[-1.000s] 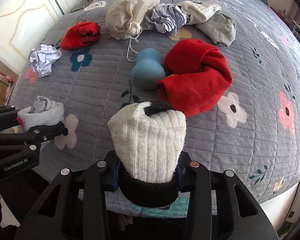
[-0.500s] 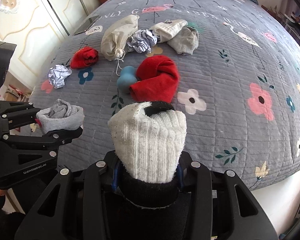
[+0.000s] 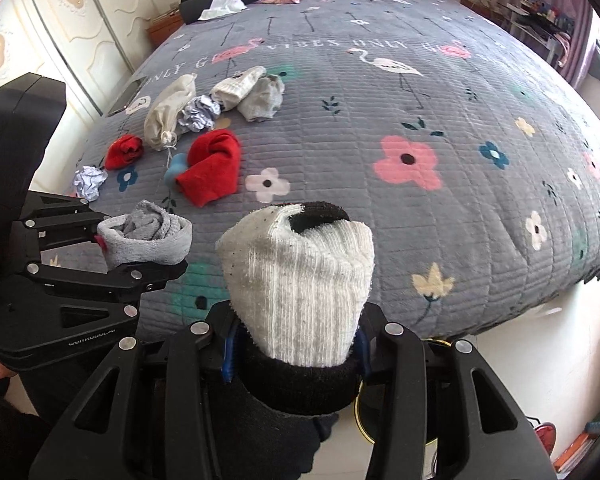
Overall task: Collect trash
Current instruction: 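Carry both socks off the bed toward the black trash bin, then open the left tool over the bin while the right releases its sock, then move both tools back over the bed toward the crumpled paper, then grasp the crumpled paper with the left tool while the right grasps a red sock, then carry the crumpled paper and red sock toward the trash bin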
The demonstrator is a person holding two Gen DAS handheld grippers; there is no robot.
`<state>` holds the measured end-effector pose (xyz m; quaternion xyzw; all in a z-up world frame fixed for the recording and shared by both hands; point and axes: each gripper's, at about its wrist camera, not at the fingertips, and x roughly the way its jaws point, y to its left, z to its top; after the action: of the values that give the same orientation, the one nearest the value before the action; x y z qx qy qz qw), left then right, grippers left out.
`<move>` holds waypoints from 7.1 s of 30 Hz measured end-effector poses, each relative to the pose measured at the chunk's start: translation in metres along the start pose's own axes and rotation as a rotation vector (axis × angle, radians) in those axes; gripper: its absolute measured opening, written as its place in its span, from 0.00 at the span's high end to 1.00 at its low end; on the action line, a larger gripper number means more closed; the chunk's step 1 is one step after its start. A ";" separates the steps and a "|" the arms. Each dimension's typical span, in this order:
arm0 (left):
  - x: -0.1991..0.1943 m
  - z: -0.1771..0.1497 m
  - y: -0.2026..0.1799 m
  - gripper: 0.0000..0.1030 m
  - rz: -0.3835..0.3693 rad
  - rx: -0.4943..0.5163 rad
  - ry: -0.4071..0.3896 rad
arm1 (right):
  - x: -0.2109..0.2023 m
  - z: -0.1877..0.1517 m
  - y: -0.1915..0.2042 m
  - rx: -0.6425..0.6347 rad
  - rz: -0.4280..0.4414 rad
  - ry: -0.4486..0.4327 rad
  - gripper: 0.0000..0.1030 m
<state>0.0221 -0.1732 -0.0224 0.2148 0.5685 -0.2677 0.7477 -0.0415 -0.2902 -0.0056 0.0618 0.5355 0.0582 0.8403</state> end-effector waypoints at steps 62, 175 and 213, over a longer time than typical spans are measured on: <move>0.024 0.028 -0.104 0.09 -0.107 0.404 0.047 | -0.011 -0.044 -0.096 -0.092 -0.326 -0.002 0.17; 0.022 -0.135 0.299 0.59 0.114 -0.437 0.127 | 0.194 0.176 0.315 -0.884 0.255 0.322 0.59; -0.006 -0.037 0.073 0.57 0.117 0.015 0.099 | 0.062 0.105 0.082 -0.535 0.111 0.211 0.56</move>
<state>0.0405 -0.0937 -0.0246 0.2662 0.5891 -0.2167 0.7315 0.0770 -0.2033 -0.0038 -0.1393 0.5814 0.2492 0.7619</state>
